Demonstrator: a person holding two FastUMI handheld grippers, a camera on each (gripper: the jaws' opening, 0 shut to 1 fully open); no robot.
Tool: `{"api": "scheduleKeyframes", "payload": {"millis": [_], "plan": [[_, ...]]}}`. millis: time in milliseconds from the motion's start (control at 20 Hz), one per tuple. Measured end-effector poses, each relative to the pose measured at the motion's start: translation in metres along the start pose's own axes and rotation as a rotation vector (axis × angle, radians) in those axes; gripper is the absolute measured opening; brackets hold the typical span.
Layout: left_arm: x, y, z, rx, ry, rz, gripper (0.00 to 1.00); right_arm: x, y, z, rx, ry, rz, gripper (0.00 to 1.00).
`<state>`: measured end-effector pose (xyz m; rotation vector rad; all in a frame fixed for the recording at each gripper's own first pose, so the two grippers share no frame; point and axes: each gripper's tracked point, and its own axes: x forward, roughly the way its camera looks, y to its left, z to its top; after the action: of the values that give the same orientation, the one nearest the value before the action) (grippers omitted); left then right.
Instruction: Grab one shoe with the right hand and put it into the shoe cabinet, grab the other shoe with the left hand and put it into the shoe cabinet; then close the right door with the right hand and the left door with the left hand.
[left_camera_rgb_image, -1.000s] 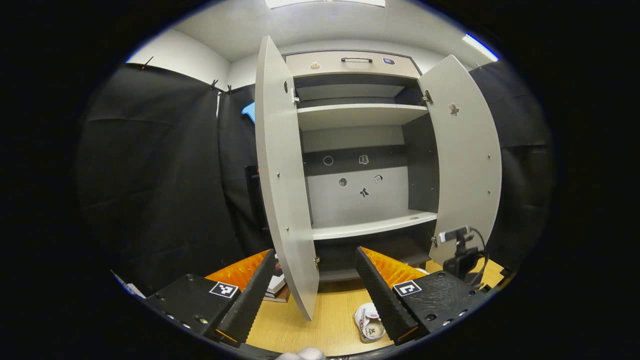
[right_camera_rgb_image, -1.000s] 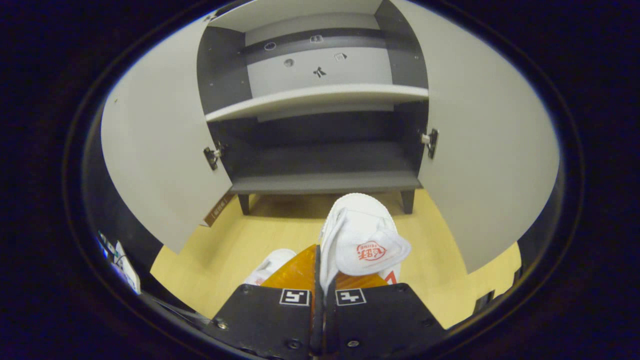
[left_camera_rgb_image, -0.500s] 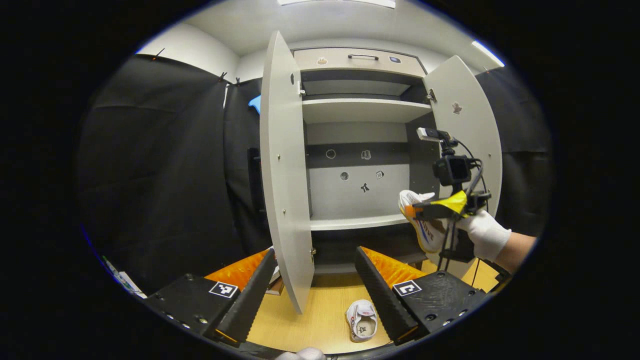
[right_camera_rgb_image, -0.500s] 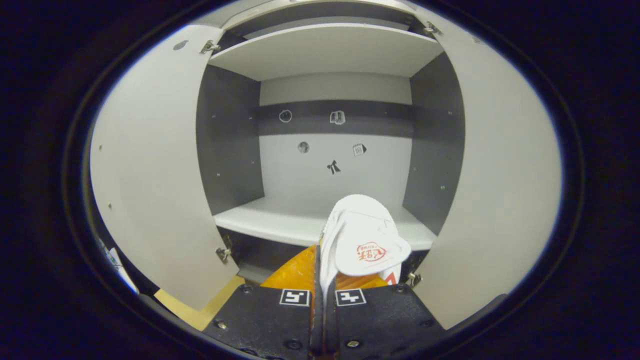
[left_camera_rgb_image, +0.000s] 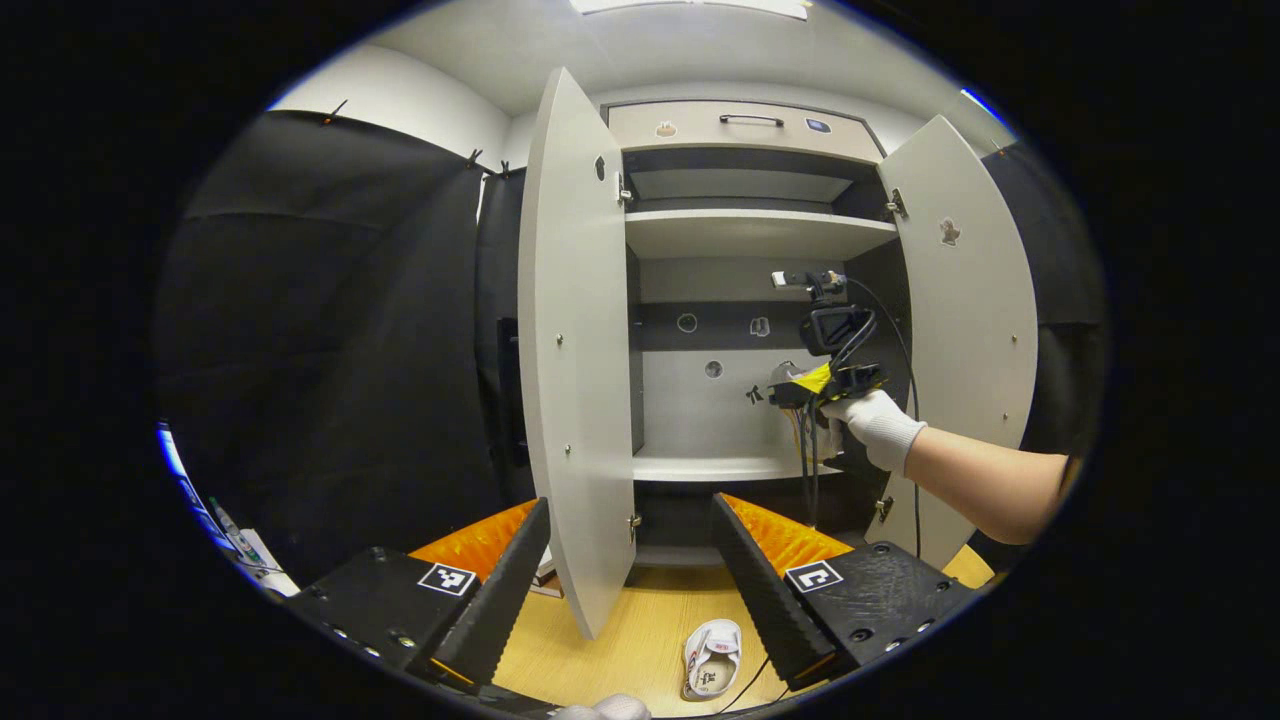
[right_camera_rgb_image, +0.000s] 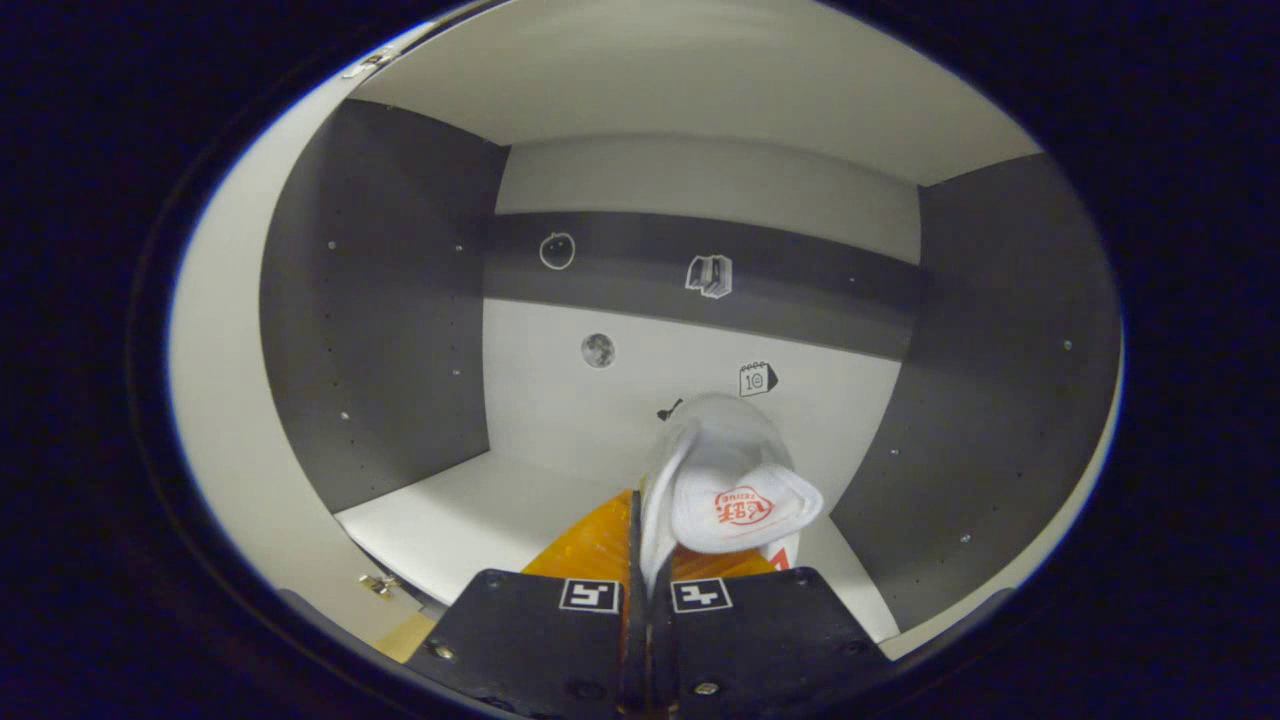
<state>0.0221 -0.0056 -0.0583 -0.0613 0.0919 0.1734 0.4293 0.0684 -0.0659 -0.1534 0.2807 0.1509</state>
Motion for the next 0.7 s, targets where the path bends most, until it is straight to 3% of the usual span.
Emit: {"api": "scheduleKeyframes", "payload": {"millis": [300, 550, 700], "plan": [[0.004, -0.002, 0.000, 0.002, 0.016, 0.024, 0.96, 0.055, 0.002, -0.039, 0.048, 0.174, 0.017, 0.06], [0.005, -0.001, 0.007, -0.006, 0.007, 0.021, 0.96, 0.072, 0.007, -0.074, 0.118, 0.418, 0.043, 0.07], [0.004, 0.000, 0.009, -0.004, 0.004, 0.014, 0.96, 0.073, 0.005, -0.074, 0.127, 0.443, 0.022, 0.08]]}}
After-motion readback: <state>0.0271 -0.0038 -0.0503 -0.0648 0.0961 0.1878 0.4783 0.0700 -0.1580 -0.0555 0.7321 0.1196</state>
